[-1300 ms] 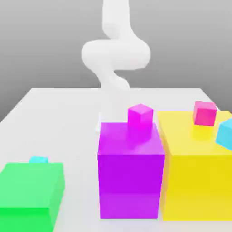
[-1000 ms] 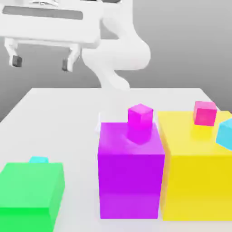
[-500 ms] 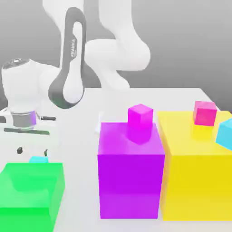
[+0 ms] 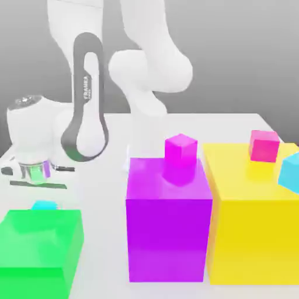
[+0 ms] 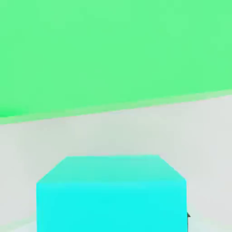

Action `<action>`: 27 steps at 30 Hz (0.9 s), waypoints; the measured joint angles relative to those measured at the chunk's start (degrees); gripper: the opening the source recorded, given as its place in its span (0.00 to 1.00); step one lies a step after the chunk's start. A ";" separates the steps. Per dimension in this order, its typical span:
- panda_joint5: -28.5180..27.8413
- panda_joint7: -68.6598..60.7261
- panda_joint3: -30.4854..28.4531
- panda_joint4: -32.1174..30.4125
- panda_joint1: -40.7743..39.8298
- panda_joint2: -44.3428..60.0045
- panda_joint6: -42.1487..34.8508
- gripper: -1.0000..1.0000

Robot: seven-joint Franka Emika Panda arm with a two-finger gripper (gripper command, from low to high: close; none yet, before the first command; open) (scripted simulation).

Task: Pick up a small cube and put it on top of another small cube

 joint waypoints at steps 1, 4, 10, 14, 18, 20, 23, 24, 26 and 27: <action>-2.91 2.12 -0.40 -0.43 -0.31 -2.16 -1.58 0.00; -8.85 7.19 -0.93 2.49 -1.43 -7.16 -5.60 0.00; -10.90 20.20 7.14 7.13 2.88 -19.40 -19.24 0.00; -8.69 28.37 13.55 7.84 7.07 -27.54 -29.15 0.00; -5.85 36.11 20.00 8.49 11.16 -35.76 -39.13 0.00; -4.36 39.86 23.16 8.83 13.15 -39.95 -44.16 0.00; -2.15 45.36 27.72 9.39 16.09 -46.41 -51.80 0.00; -1.28 47.08 29.18 9.30 17.17 -48.48 -54.27 0.00; 0.43 48.60 31.00 6.87 18.80 -49.64 -54.85 0.00; 0.93 48.81 31.57 5.30 19.12 -49.35 -53.30 0.00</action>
